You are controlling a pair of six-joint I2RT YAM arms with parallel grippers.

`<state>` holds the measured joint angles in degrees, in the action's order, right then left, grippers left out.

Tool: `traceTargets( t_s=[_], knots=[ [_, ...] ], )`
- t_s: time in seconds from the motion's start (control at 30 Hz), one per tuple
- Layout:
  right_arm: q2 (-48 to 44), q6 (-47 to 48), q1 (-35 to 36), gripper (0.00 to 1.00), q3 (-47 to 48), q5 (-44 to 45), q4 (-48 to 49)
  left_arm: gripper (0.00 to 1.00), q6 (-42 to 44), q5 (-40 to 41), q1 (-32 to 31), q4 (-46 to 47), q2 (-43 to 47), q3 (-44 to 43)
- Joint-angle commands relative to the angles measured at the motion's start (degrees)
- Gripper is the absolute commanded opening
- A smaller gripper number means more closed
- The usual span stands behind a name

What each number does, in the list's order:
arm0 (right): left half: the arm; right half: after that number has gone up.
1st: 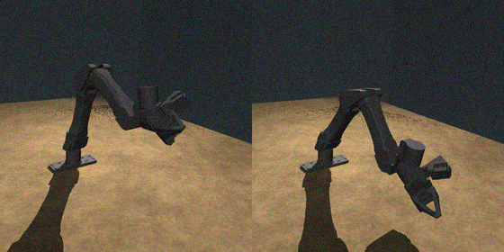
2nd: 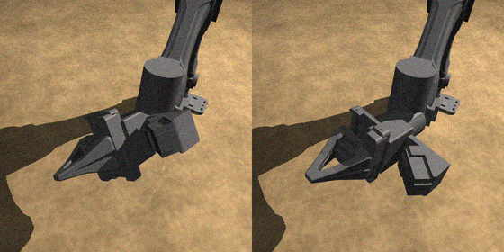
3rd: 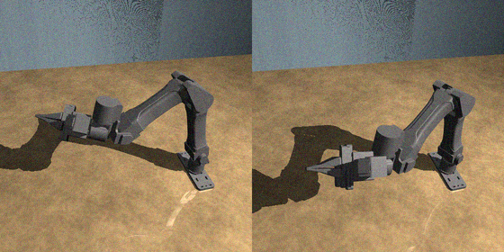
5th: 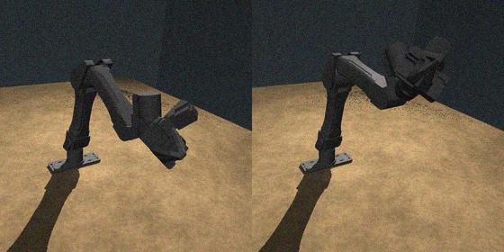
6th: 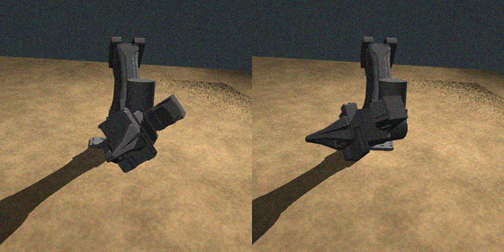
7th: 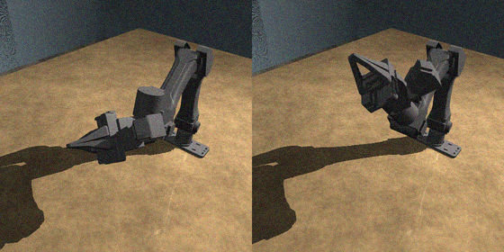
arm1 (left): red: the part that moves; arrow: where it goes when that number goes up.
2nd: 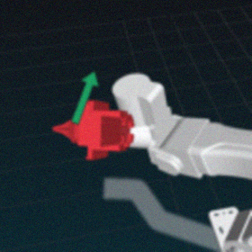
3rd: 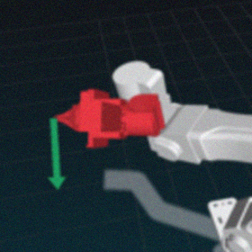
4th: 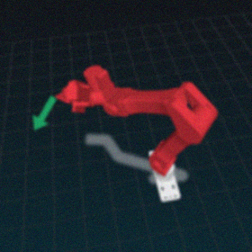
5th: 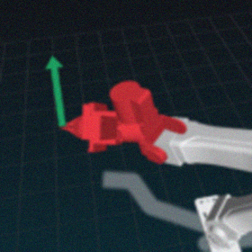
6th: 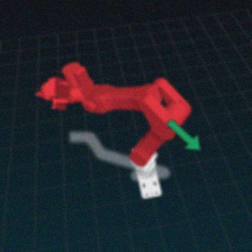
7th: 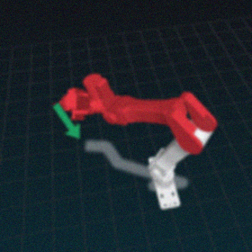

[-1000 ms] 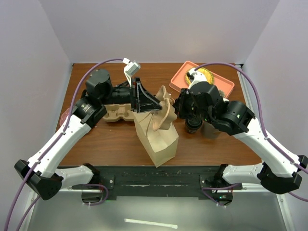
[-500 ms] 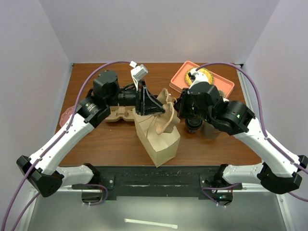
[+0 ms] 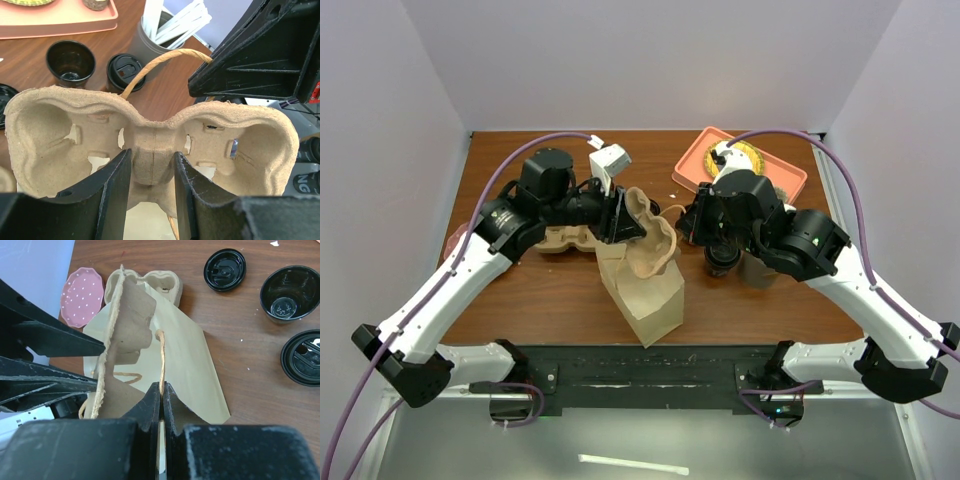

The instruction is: Pack the takeout coffee

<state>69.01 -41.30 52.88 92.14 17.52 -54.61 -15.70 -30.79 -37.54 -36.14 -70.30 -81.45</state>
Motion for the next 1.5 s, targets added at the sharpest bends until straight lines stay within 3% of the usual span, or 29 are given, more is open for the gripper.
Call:
traceTargets(
  t_s=[0.0, 0.2, 0.47, 1.03, 1.47],
  knots=[
    [-0.3, 1.0, 0.2, 0.00, 2.3, 2.2, 1.5, 0.23, 2.2, 4.3, -0.3, -6.0, -0.6, -3.7],
    [-0.4, 2.0, 0.1, 0.00, 2.1, 3.7, 1.1, 0.23, 1.3, 3.8, -0.8, -9.7, 0.1, -3.4],
    [0.7, 2.9, 0.1, 0.00, 2.3, 4.1, 2.2, 0.23, -4.2, -3.6, -0.9, -4.4, 1.3, -3.4],
    [1.9, 3.2, 0.1, 0.00, 2.5, 5.9, 2.4, 0.23, 0.2, -3.0, -1.3, -17.4, -0.3, -3.7],
    [2.1, 2.8, 0.1, 0.00, 1.8, 7.4, 2.1, 0.22, -4.9, -8.6, -1.6, -11.5, 0.5, -7.0]
  ],
)
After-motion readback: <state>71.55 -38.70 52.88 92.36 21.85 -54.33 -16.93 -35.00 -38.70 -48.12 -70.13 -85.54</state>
